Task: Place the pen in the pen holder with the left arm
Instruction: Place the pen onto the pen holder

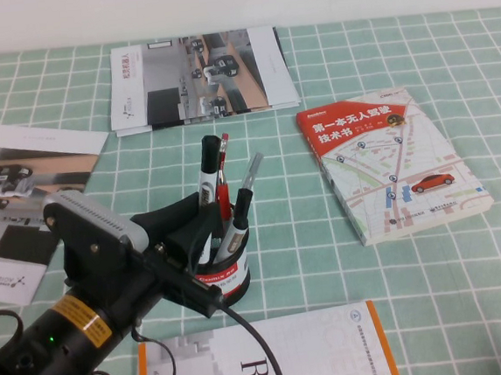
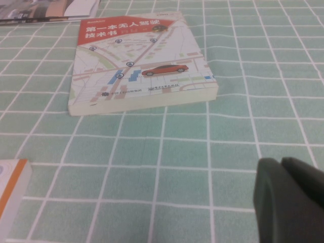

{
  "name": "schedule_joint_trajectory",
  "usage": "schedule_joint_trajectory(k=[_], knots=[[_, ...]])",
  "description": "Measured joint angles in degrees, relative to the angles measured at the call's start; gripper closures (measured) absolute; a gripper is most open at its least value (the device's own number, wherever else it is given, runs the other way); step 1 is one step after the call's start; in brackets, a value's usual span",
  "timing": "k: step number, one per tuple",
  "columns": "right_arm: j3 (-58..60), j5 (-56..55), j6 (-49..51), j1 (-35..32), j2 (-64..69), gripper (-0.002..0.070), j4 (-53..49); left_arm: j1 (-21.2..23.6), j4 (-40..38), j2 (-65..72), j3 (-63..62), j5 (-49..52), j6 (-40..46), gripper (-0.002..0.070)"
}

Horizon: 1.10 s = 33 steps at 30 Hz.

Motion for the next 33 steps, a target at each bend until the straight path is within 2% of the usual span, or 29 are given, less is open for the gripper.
schedule_joint_trajectory(k=[22, 30, 33], knots=[[0.0, 0.0, 0.0, 0.0, 0.0, 0.0696, 0.0, 0.0, -1.7, 4.6, -1.1, -0.6, 1.7, 0.0567], [0.0, 0.0, 0.0, 0.0, 0.0, 0.0696, 0.0, 0.0, -0.4, 5.0, -1.1, -0.7, -0.7, 0.0565], [0.0, 0.0, 0.0, 0.0, 0.0, 0.0696, 0.0, 0.0, -0.1, 5.0, -1.1, -0.7, -0.7, 0.0496]])
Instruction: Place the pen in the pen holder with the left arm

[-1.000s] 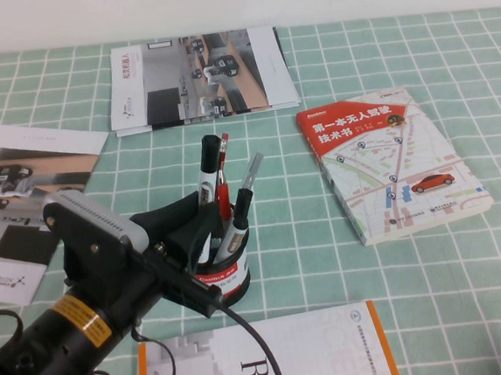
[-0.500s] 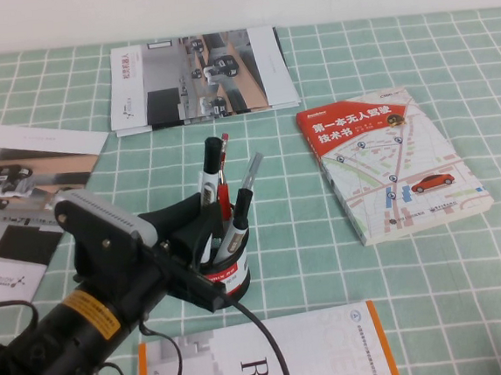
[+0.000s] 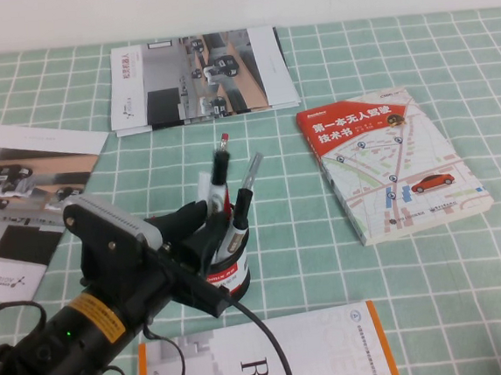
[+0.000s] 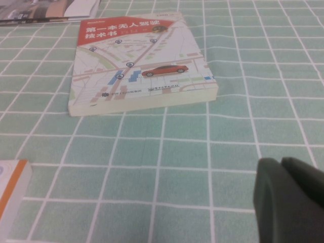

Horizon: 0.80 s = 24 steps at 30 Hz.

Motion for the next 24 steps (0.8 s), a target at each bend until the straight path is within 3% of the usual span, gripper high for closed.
schedule_joint_trajectory(k=[5, 9, 12, 17, 20, 24], knots=[[0.0, 0.0, 0.0, 0.0, 0.0, 0.0696, 0.0, 0.0, 0.1, 0.0, 0.0, 0.0, -1.3, 0.0273], [0.0, 0.0, 0.0, 0.0, 0.0, 0.0696, 0.0, 0.0, 1.6, -1.6, 0.0, 1.7, -1.5, 0.0234], [0.0, 0.0, 0.0, 0.0, 0.0, 0.0696, 0.0, 0.0, 2.1, -6.4, 0.4, 4.7, -1.5, 0.0298], [0.0, 0.0, 0.0, 0.0, 0.0, 0.0696, 0.0, 0.0, 2.5, -18.1, 2.0, 14.5, -2.8, 0.0592], [0.0, 0.0, 0.0, 0.0, 0.0, 0.0696, 0.0, 0.0, 2.5, -25.1, 3.1, 19.4, -3.8, 0.0651], [0.0, -0.1, 0.0, 0.0, 0.0, 0.0696, 0.0, 0.0, 2.1, -34.5, 4.7, 25.6, -4.6, 0.0671]])
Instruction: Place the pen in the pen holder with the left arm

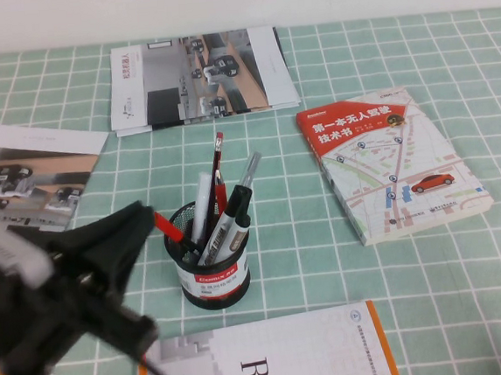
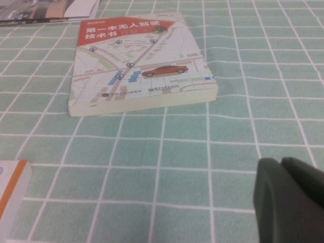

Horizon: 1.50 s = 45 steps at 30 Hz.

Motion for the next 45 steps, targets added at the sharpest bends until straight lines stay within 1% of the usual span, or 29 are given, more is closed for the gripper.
schedule_joint_trajectory(k=[5, 11, 22, 24, 26, 28, 31, 36, 39, 42, 45], knots=[[0.0, 0.0, 0.0, 0.0, 0.0, 0.0696, 0.0, 0.0, -0.9, -10.5, 1.0, 10.1, -1.7, 0.0675], [0.0, 0.0, 0.0, 0.0, 0.0, 0.0696, 0.0, 0.0, -1.1, -16.2, 1.0, 19.7, -1.9, 0.0676], [0.0, 0.0, 0.0, 0.0, 0.0, 0.0696, 0.0, 0.0, -1.8, -16.4, 1.5, 23.7, -4.7, 0.0678], [0.0, 0.0, 0.0, 0.0, 0.0, 0.0696, 0.0, 0.0, -2.9, -16.7, 1.7, 23.8, -3.1, 0.0678], [0.0, 0.0, 0.0, 0.0, 0.0, 0.0696, 0.0, 0.5, -5.9, -18.1, 2.5, 23.9, 0.5, 0.0678], [0.0, 0.0, 0.0, 0.0, 0.0, 0.0696, 0.0, 2.2, -8.1, -21.3, 3.9, 24.1, 3.2, 0.0678], [0.0, 0.0, 0.0, 0.0, 0.0, 0.0696, 0.0, 6.7, -9.5, -28.0, 6.5, 24.1, 5.1, 0.0678], [0.0, 0.0, 0.0, 0.0, 0.0, 0.0696, 0.0, 15.6, -10.9, -39.9, 10.9, 24.7, 8.4, 0.0678], [0.0, 0.0, 0.0, 0.0, 0.0, 0.0696, 0.0, 20.2, -12.5, -46.0, 13.8, 25.0, 10.0, 0.0678], [0.0, 0.0, 0.0, 0.0, 0.0, 0.0696, 0.0, 23.7, -13.6, -52.0, 17.1, 25.7, 11.3, 0.0678], [0.0, 0.0, 0.0, 0.0, 0.0, 0.0696, 0.0, 25.9, -14.3, -54.9, 18.9, 27.6, 11.8, 0.0678]])
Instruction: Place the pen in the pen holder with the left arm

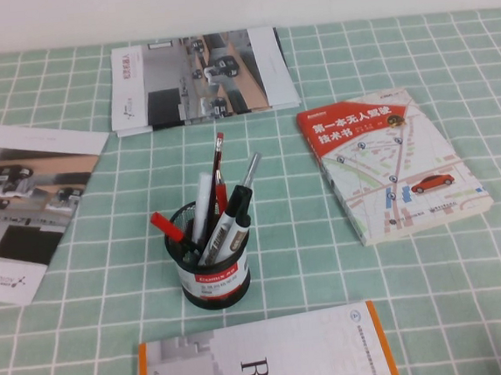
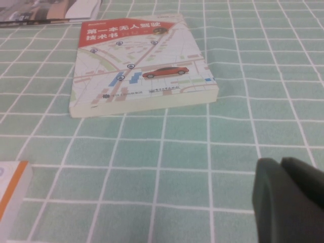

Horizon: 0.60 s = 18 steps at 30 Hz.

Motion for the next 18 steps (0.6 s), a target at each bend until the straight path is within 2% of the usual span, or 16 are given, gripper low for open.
schedule_joint_trajectory(k=[3, 13, 18], knots=[[0.0, 0.0, 0.0, 0.0, 0.0, 0.0696, 0.0, 1.1, -0.5, -0.4, 0.2, 2.9, 0.6, 0.0678], [0.0, -0.1, 0.0, 0.0, 0.0, 0.0696, 0.0, 1.4, -1.3, -0.4, 0.4, 25.1, 2.1, 0.0678], [0.0, -0.1, 0.0, 0.0, 0.0, 0.0696, 0.0, 1.4, -1.3, -0.4, 0.3, 26.3, 2.5, 0.0678]])
